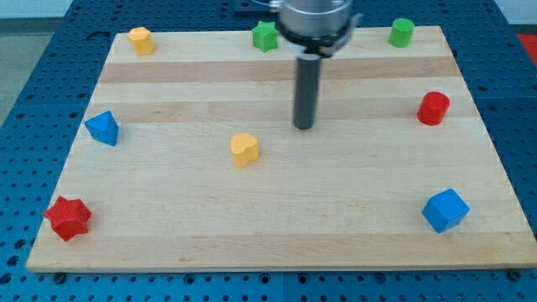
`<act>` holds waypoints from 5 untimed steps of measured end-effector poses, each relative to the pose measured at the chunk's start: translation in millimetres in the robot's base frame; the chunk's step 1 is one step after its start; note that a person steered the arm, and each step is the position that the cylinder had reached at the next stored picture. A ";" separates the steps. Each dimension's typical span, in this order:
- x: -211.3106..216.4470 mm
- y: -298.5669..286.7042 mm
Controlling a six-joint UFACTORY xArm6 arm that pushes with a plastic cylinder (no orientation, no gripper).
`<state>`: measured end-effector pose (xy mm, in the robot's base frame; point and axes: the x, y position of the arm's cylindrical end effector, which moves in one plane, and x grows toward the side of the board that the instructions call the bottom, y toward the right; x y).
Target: Drag the yellow heart towards the bottom center
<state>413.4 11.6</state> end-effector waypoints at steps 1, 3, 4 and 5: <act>1.7 -36.3; 34.5 -43.4; 24.0 -65.4; 7.3 -98.1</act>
<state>420.7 -86.6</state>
